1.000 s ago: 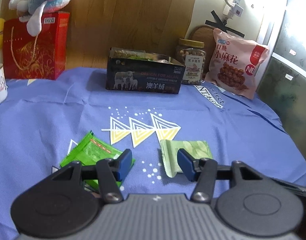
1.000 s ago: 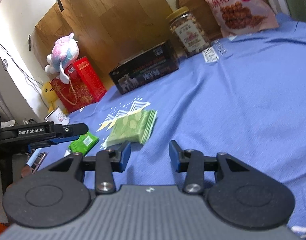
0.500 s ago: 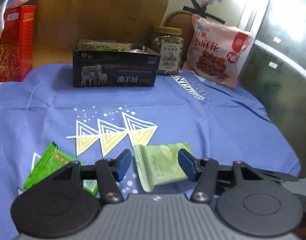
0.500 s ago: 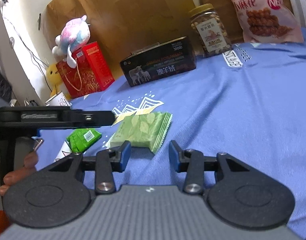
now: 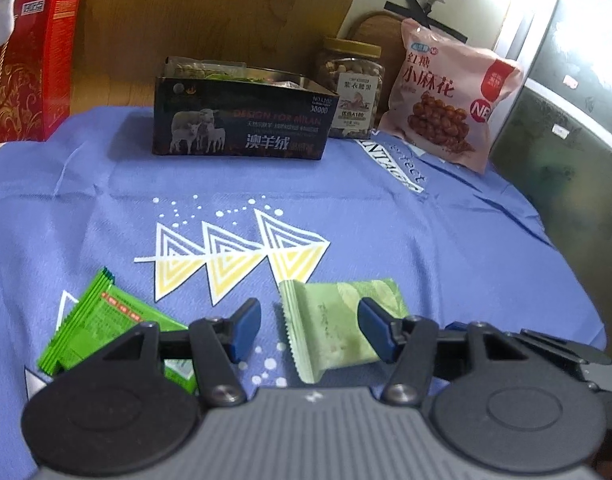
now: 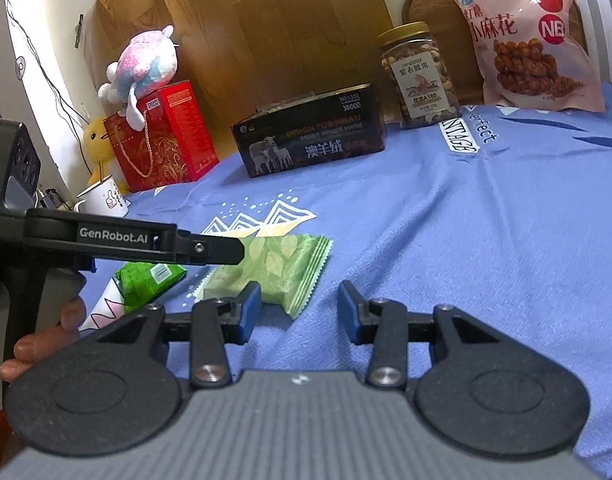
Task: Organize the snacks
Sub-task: 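Move the left tool to the pale green wafer packet, then close the left tool on the pale green wafer packet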
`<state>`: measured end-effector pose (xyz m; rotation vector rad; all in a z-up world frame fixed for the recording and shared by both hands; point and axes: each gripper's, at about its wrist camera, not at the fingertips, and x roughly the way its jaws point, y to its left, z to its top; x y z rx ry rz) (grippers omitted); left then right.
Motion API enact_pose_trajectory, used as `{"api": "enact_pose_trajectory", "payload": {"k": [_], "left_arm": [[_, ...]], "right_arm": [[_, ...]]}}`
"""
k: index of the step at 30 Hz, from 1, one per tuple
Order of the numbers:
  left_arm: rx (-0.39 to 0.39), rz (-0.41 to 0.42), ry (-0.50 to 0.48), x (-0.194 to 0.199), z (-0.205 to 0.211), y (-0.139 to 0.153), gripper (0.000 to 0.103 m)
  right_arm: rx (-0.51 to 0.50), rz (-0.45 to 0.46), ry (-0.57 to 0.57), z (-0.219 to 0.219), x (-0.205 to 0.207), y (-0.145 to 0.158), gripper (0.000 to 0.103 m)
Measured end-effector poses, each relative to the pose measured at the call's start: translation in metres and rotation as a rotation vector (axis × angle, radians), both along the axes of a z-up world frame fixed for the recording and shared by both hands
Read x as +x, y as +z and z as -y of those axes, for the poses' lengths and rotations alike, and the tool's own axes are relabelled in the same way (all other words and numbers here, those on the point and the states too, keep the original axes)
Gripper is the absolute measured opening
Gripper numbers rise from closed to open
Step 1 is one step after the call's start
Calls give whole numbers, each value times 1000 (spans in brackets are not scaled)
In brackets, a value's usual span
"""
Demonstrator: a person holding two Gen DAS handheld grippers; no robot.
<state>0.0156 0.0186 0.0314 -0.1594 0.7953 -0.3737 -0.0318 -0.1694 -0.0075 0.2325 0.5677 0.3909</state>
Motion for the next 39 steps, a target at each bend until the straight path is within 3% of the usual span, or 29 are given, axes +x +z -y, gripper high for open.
{"api": "enact_pose_trajectory", "payload": {"k": [18, 22, 28, 30, 34, 39], "left_arm": [[-3, 9, -11, -3, 2, 3, 55], [-19, 15, -23, -2, 2, 5, 61], [24, 2, -53, 1, 4, 1, 61], [22, -11, -46, 1, -3, -1, 61], [-26, -25, -44, 0, -22, 2, 63], [-48, -42, -71, 5, -23, -1, 63]], "right_arm": [[11, 26, 0, 1, -6, 4, 45], [11, 17, -14, 4, -5, 3, 45], [-34, 22, -2, 0, -4, 4, 46], [-66, 6, 30, -7, 1, 1, 47], [-103, 1, 65, -16, 7, -1, 60], [-143, 20, 88, -24, 14, -1, 60]]}}
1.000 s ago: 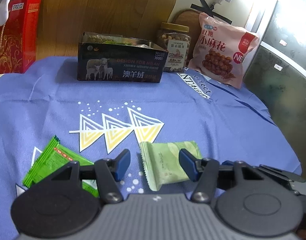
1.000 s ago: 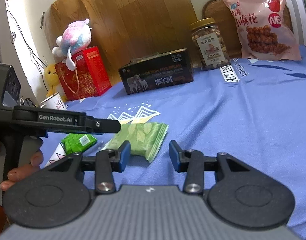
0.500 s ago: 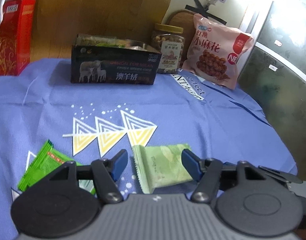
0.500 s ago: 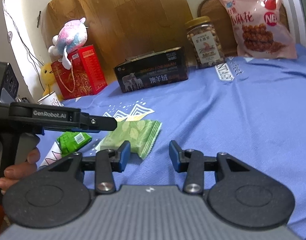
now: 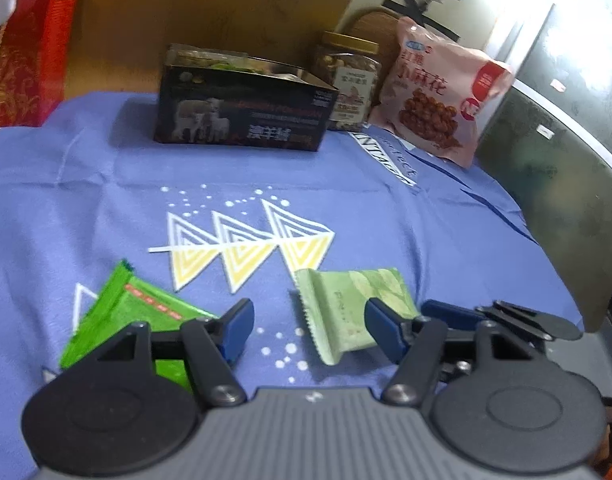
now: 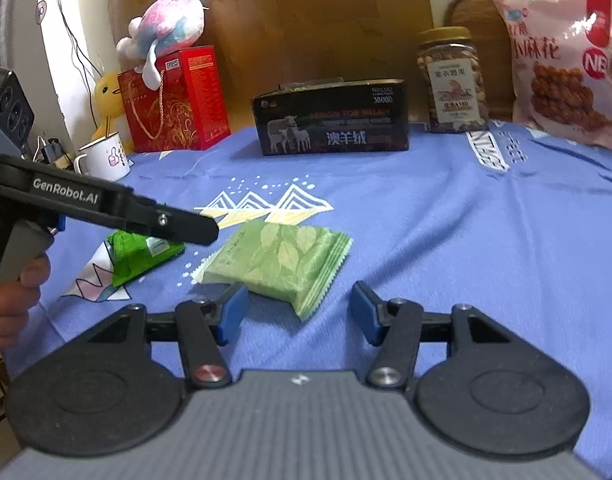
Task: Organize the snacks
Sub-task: 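Close the left tool on the pale green wafer packet, then carry the wafer packet into the tin box and open the left tool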
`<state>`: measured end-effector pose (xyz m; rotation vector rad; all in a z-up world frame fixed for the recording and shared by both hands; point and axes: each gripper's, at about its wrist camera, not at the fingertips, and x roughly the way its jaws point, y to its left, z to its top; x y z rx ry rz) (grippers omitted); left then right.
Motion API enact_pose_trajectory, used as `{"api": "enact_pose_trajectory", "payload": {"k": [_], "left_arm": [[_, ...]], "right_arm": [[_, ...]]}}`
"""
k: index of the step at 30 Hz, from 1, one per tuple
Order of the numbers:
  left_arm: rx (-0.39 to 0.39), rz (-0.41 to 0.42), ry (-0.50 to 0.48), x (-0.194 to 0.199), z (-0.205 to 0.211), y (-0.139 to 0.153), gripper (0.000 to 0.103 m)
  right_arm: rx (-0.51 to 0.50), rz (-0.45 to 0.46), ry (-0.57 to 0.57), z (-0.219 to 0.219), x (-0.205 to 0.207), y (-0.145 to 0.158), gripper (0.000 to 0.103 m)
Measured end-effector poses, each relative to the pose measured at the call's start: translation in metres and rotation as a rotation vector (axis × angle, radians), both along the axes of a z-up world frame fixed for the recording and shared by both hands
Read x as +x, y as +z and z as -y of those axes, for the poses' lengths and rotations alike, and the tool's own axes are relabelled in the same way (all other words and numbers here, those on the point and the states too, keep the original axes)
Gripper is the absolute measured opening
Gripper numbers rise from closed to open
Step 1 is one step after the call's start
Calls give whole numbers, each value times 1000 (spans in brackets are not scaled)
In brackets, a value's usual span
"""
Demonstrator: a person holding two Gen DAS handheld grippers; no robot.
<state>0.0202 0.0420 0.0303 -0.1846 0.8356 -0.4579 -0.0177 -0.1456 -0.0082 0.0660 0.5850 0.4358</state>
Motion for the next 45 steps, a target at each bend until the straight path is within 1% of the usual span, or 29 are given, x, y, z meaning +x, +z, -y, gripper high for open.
{"api": "enact_pose_trajectory", "payload": {"k": [4, 5, 6, 7, 9, 10, 12, 14, 15, 16, 18, 20, 22, 25, 27, 29, 30, 31, 32, 33, 34, 35, 36, 37, 38, 39, 41, 43, 45], "left_arm": [[18, -8, -37, 10, 15, -9, 63], [21, 4, -47, 12, 19, -11, 63], [35, 16, -57, 12, 24, -11, 61], [48, 24, -73, 12, 31, -12, 56], [10, -4, -146, 11, 40, -13, 50], [21, 7, -143, 9, 45, -12, 50], [55, 36, -142, 7, 51, -8, 50], [39, 42, -128, 12, 48, 1, 47], [24, 48, -126, 16, 46, 7, 46], [12, 58, -126, 18, 44, 15, 46], [3, 100, -126, 26, 43, 32, 46], [4, 143, -126, 38, 44, 49, 46], [-1, 175, -116, 57, 42, 65, 46], [-7, 221, -90, 92, 38, 86, 46], [-4, 244, -63, 119, 37, 96, 46], [0, 256, -31, 149, 32, 99, 47], [-5, 253, -14, 165, 30, 98, 50], [-13, 249, -3, 180, 28, 96, 59], [-20, 241, 5, 197, 27, 90, 65], [-9, 227, 25, 213, 27, 84, 69], [13, 204, 50, 226, 27, 78, 66], [33, 169, 77, 237, 25, 72, 65], [28, 140, 94, 241, 20, 68, 64], [-2, 129, 92, 239, 13, 66, 64], [-32, 131, 82, 233, 6, 65, 64], [-40, 141, 82, 225, 1, 65, 64], [-35, 157, 97, 205, -12, 67, 64], [-38, 150, 104, 183, -25, 71, 64], [-36, 147, 103, 156, -41, 75, 67]], "right_arm": [[-15, -2, 7, -4, 7, -1, 62], [-24, 1, 11, -6, 8, 0, 62], [-37, 5, 18, -9, 9, 0, 62], [-54, 9, 25, -13, 9, -1, 62], [-88, 18, 55, -20, 10, -2, 59], [-98, 20, 63, -22, 9, -1, 55], [-112, 25, 49, -26, 8, 0, 54], [-84, 23, 24, -22, 9, 1, 50], [-65, 21, 15, -20, 11, 1, 45], [-37, 15, 5, -17, 14, 4, 43], [13, 36, -9, -12, 18, 14, 43], [20, 73, -13, -14, 26, 25, 43], [21, 111, -18, -15, 40, 36, 43], [58, 145, -16, -13, 73, 54, 42], [77, 162, -7, -12, 103, 64, 42], [84, 167, 6, -13, 140, 70, 42], [84, 160, 13, -14, 159, 72, 42], [84, 156, 17, -15, 175, 74, 43], [78, 156, 18, -17, 195, 74, 45], [62, 163, 15, -20, 210, 73, 46], [37, 177, 4, -23, 222, 70, 47], [-10, 192, -25, -26, 235, 66, 47], [-53, 196, -62, -28, 244, 63, 47], [-71, 189, -87, -26, 247, 60, 47], [-53, 186, -87, -22, 244, 59, 47], [-9, 189, -77, -14, 236, 58, 47], [34, 189, -88, -1, 219, 55, 47], [67, 172, -105, 11, 202, 52, 47], [141, 122, -85, 21, 183, 48, 47]]}}
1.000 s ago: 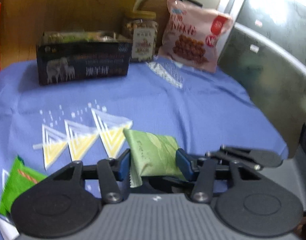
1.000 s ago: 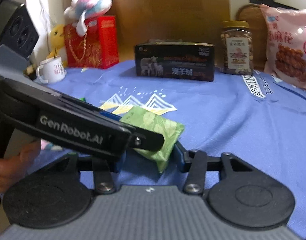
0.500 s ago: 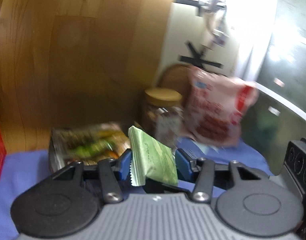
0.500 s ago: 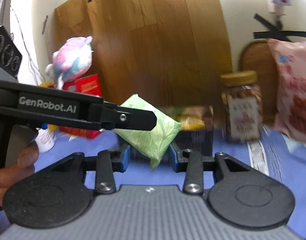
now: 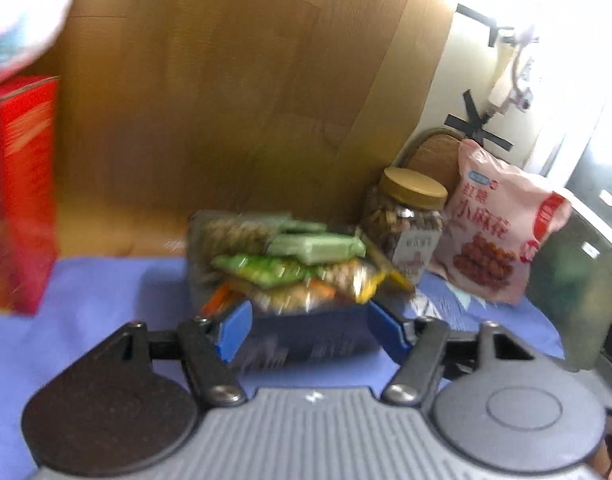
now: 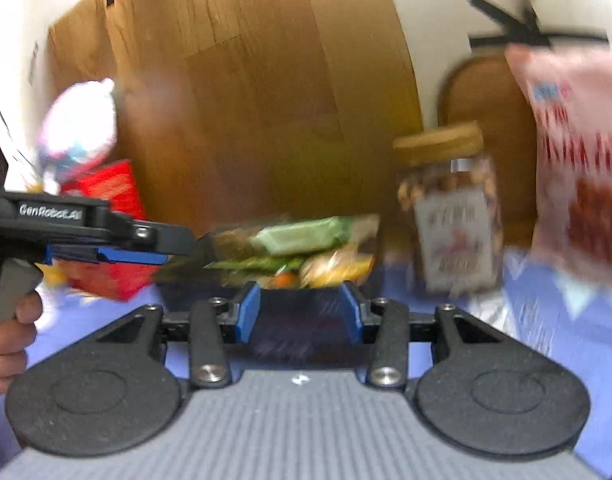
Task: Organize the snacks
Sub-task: 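Carry the wafer packet into the tin box and open the left tool, then grasp the bright green snack packet with the left tool, then carry the bright green packet into the tin box and release it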
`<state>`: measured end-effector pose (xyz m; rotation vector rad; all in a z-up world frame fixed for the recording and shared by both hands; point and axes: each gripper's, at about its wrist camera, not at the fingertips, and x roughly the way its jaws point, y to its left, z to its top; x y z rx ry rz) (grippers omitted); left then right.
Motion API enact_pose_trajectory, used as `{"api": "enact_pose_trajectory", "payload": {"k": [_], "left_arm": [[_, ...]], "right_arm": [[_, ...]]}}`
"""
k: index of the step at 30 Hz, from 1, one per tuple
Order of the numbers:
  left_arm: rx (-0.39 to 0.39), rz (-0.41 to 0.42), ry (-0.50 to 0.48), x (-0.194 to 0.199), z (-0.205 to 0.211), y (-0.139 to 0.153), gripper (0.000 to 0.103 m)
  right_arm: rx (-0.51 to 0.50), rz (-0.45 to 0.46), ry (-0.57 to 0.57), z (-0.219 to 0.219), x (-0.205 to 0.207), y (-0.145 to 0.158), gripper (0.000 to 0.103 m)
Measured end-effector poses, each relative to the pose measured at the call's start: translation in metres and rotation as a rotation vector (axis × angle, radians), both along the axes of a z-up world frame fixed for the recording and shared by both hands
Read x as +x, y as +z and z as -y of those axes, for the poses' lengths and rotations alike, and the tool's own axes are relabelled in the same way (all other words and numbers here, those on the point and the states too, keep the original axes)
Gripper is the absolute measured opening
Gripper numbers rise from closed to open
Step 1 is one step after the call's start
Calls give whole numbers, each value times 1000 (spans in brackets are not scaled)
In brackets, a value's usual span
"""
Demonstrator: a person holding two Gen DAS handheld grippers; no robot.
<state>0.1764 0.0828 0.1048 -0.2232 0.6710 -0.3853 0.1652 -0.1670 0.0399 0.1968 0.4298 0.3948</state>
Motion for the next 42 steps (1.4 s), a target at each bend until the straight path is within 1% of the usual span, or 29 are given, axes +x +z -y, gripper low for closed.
{"api": "enact_pose_trajectory", "payload": {"k": [1, 3, 5, 7, 10, 12, 13, 14, 15, 16, 17, 18, 20, 21, 22, 23, 24, 25, 27, 30, 31, 34, 37, 38, 40, 42], "left_arm": [[10, -7, -3, -15, -9, 0, 67], [41, -31, -7, -43, -23, -5, 67], [72, -68, -2, -68, -35, -14, 67], [85, -99, -1, -92, -48, -24, 67], [82, -140, -14, -118, -59, -40, 67], [81, -167, -2, -128, -64, -52, 66], [69, -187, 5, -131, -67, -58, 64], [43, -217, 12, -133, -69, -65, 63], [16, -243, 13, -135, -70, -71, 58], [11, -230, 22, -140, -69, -74, 56], [31, -220, 24, -145, -65, -75, 55], [39, -218, 21, -149, -61, -75, 46], [2, -238, 9, -151, -53, -76, 44], [9, -232, 21, -152, -48, -76, 44], [14, -227, 26, -152, -43, -77, 44], [3, -228, 28, -153, -38, -77, 44], [-17, -233, 19, -152, -33, -78, 42], [-31, -233, 10, -151, -28, -78, 41], [-27, -213, 0, -148, -17, -76, 40], [-41, -175, -18, -133, -4, -61, 40], [-47, -152, -22, -128, -1, -53, 40], [-45, -77, -26, -101, 4, -23, 40], [-56, -26, -17, -60, 6, 0, 40], [-60, -17, -7, -43, 5, 6, 40], [-53, -2, 15, -8, 5, 12, 40], [-52, -4, 42, 26, 1, 10, 40]], "right_arm": [[37, -30, 28, 3, -10, -3, 49], [79, -78, 96, -1, -30, -10, 55], [110, -130, 191, -12, -52, -21, 56], [104, -174, 280, -31, -77, -33, 56], [86, -235, 396, -59, -108, -51, 56], [93, -278, 440, -72, -121, -59, 56], [93, -290, 454, -78, -129, -62, 56], [84, -292, 460, -83, -135, -65, 57], [67, -281, 464, -88, -141, -66, 57], [35, -256, 462, -94, -146, -65, 57], [-1, -240, 466, -101, -149, -63, 58], [-24, -226, 471, -107, -151, -62, 58], [-72, -200, 470, -116, -154, -62, 58], [-109, -180, 468, -121, -157, -61, 58], [-142, -163, 457, -122, -159, -62, 55], [-173, -143, 437, -124, -160, -62, 53], [-197, -127, 413, -122, -160, -62, 46], [-212, -118, 387, -117, -153, -66, 43], [-201, -116, 324, -103, -148, -64, 43], [-145, -130, 285, -85, -140, -59, 42], [-146, -114, 270, -82, -138, -54, 42], [-148, -26, 230, -73, -129, -32, 42], [-142, 44, 209, -65, -99, -6, 42], [-138, 64, 202, -64, -83, 2, 42], [-132, 91, 198, -61, -53, 13, 42], [-123, 94, 199, -59, -15, 19, 42]]}}
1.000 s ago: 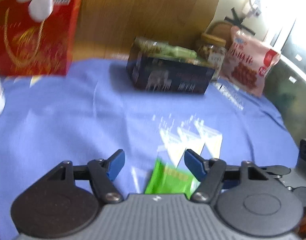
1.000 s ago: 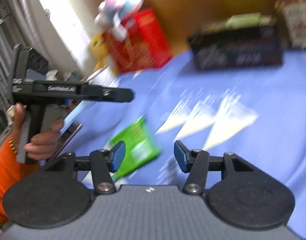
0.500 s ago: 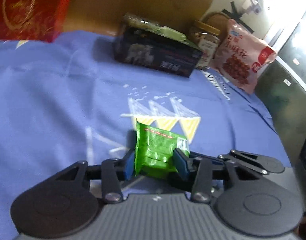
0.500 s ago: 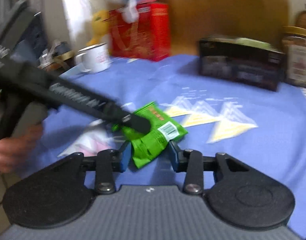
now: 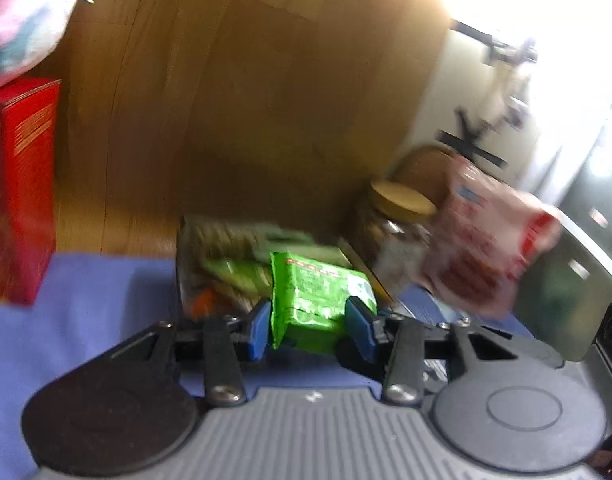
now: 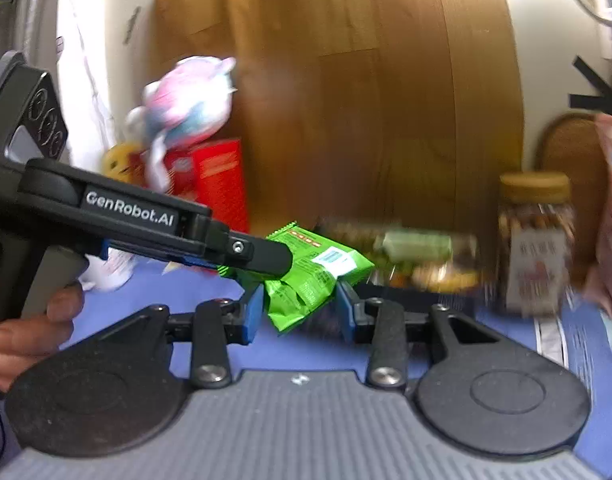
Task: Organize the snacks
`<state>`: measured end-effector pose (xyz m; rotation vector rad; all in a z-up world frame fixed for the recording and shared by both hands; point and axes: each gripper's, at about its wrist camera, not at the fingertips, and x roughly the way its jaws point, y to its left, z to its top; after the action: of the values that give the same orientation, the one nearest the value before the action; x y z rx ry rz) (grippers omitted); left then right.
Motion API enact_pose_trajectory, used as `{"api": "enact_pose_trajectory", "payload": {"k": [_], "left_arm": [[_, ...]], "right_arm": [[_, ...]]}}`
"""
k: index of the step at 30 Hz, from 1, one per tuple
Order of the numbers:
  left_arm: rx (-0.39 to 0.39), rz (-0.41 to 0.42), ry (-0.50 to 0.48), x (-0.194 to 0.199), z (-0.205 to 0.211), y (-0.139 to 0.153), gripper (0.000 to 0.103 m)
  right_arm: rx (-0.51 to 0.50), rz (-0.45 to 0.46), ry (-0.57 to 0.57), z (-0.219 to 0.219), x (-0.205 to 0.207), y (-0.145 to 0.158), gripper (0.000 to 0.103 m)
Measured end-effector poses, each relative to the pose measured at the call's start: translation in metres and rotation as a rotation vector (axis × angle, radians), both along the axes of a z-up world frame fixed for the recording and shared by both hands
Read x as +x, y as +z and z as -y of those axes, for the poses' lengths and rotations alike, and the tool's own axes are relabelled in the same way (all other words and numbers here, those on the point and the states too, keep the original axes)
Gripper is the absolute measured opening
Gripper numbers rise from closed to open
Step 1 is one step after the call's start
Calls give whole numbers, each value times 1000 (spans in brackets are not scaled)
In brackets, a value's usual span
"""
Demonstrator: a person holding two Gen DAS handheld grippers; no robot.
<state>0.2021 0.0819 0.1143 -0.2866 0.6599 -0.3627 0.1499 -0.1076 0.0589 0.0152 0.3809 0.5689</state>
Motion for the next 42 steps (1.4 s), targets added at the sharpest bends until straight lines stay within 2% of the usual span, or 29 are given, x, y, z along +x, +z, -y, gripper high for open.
{"api": "enact_pose_trajectory", "payload": {"k": [3, 5, 8, 11, 14, 16, 21, 23, 25, 29, 33, 40, 42], "left_arm": [[31, -46, 52, 46, -4, -18, 41], [73, -77, 102, 60, -5, -30, 41], [67, -5, 103, 47, -7, -28, 42], [82, 91, 125, 17, -1, -20, 43], [90, 128, 91, -14, 20, -14, 44], [94, 128, 41, -34, 36, -12, 46], [136, 88, -70, -90, 77, -27, 46], [151, 70, -99, -107, 89, -39, 46], [151, 35, -119, -119, 100, -50, 47], [139, -20, -115, -138, 119, -66, 47], [135, -29, -111, -155, 131, -71, 50], [225, 9, -83, -173, 149, -61, 50], [254, 18, -86, -179, 153, -60, 54]], "right_arm": [[17, -37, 1, -1, 56, -4, 44], [15, -82, -11, -4, 86, -14, 43], [-3, -81, -92, 3, 91, -24, 44], [99, -73, -111, 31, 56, -26, 44], [151, -101, -177, 57, 1, -29, 46], [154, -98, -222, 65, -34, -32, 65], [187, -119, -352, 91, -108, -49, 71], [195, -152, -381, 100, -125, -54, 72], [196, -185, -397, 106, -139, -57, 80], [181, -191, -436, 120, -167, -55, 86], [246, -185, -470, 138, -189, -51, 89], [258, -154, -490, 147, -216, -47, 89], [256, -149, -482, 145, -221, -47, 89]]}}
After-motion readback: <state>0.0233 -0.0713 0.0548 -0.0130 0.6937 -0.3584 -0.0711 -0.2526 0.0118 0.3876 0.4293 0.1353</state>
